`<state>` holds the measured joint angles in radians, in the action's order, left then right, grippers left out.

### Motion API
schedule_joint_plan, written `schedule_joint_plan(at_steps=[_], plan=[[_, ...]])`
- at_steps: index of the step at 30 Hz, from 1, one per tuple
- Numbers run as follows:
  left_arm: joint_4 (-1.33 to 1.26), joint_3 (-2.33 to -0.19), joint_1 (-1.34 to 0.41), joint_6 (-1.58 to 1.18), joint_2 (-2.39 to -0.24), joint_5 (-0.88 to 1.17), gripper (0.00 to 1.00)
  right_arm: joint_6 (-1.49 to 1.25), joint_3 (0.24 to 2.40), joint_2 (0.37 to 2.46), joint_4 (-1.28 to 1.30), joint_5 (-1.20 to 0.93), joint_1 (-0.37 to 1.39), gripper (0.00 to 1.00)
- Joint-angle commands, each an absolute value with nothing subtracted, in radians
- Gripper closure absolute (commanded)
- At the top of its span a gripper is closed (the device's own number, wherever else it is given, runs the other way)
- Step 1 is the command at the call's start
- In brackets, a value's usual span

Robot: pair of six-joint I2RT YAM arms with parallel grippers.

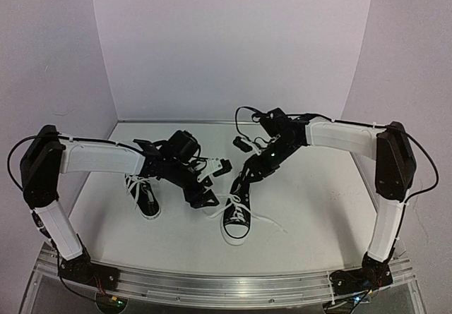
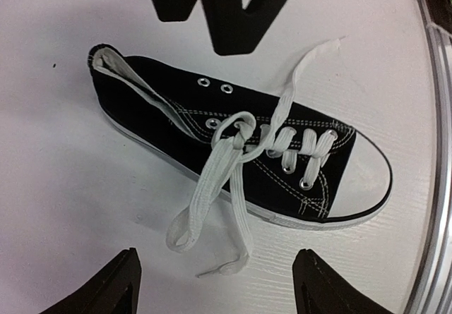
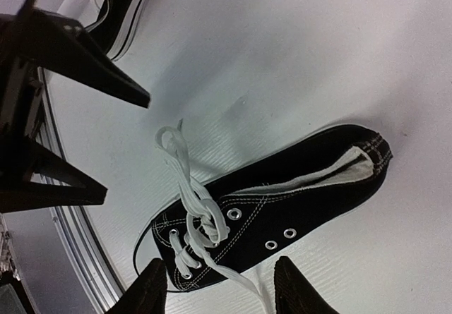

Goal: Tie the shoes

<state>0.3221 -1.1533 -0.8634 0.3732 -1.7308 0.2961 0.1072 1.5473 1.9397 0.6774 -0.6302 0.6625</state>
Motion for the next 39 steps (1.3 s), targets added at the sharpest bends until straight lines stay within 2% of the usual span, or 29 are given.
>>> schedule_joint_plan(at_steps=[1,9,32,39], plan=[[0.282,-1.229,-0.834,0.461,-1.781,0.362,0.28,0.138,1.598,1.994,0.693,-0.687,0.669,0.58],[0.245,-1.254,-0.822,0.495,-1.826,0.396,0.33,0.149,1.618,2.059,0.696,-0.724,0.674,0.69],[0.243,-1.258,-0.817,0.503,-1.866,0.471,0.57,0.132,1.661,2.147,0.715,-0.630,0.726,0.87],[0.249,-1.257,-0.816,0.501,-1.865,0.474,0.71,0.111,1.662,2.144,0.718,-0.606,0.732,1.00]])
